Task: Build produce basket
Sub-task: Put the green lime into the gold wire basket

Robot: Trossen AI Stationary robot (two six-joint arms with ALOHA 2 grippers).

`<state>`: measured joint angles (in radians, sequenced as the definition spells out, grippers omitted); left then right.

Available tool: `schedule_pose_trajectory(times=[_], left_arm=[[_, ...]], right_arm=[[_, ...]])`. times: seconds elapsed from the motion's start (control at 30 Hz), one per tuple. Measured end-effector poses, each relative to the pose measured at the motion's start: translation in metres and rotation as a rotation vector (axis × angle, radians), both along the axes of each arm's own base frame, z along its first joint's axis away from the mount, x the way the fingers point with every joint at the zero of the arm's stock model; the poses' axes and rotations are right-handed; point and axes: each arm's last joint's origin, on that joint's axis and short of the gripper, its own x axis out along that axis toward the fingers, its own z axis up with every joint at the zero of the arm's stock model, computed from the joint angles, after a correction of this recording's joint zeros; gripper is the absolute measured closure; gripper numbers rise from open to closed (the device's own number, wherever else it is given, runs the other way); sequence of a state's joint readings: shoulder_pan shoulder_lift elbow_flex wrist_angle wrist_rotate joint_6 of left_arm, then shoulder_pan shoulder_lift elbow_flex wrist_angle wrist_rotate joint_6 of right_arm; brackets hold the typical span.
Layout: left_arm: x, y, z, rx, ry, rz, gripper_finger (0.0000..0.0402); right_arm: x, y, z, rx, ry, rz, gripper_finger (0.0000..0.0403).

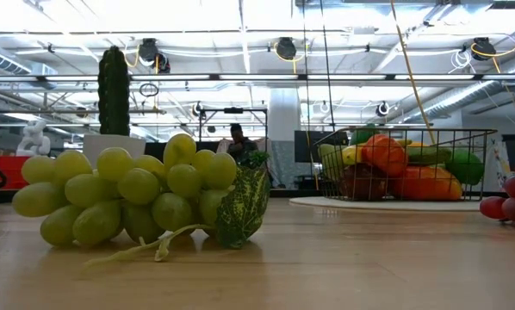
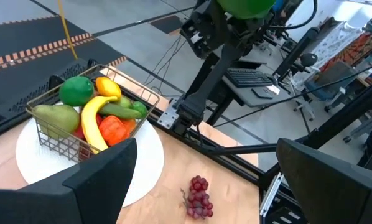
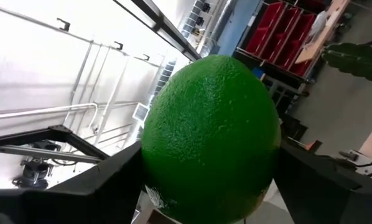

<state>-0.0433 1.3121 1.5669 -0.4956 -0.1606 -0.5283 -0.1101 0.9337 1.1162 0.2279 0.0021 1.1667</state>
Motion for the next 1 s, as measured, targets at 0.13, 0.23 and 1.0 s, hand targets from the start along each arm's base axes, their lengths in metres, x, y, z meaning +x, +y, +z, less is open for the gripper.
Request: schedule_pose_trajectory(times=[0.13,0.23,1.0], left_arm=[[0.000,-0.001,0.000,-0.026,-0.003,0.002,0.0018],[0.000,-0.002,0.000,-0.030,-0.003,0.000,0.0018],[0.001,-0.004,0.002,-0.054,-0.029,-0.010,0.0018]], right_arm=[[0.000,0.000,0.000,0.000,-0.001,-0.001,0.0092],[0.001,0.000,-0.001,0.001,0.003,-0.001,0.0092],[-0.001,0.014,0.006,-0.638,-0.024,-0.141,0.0092]])
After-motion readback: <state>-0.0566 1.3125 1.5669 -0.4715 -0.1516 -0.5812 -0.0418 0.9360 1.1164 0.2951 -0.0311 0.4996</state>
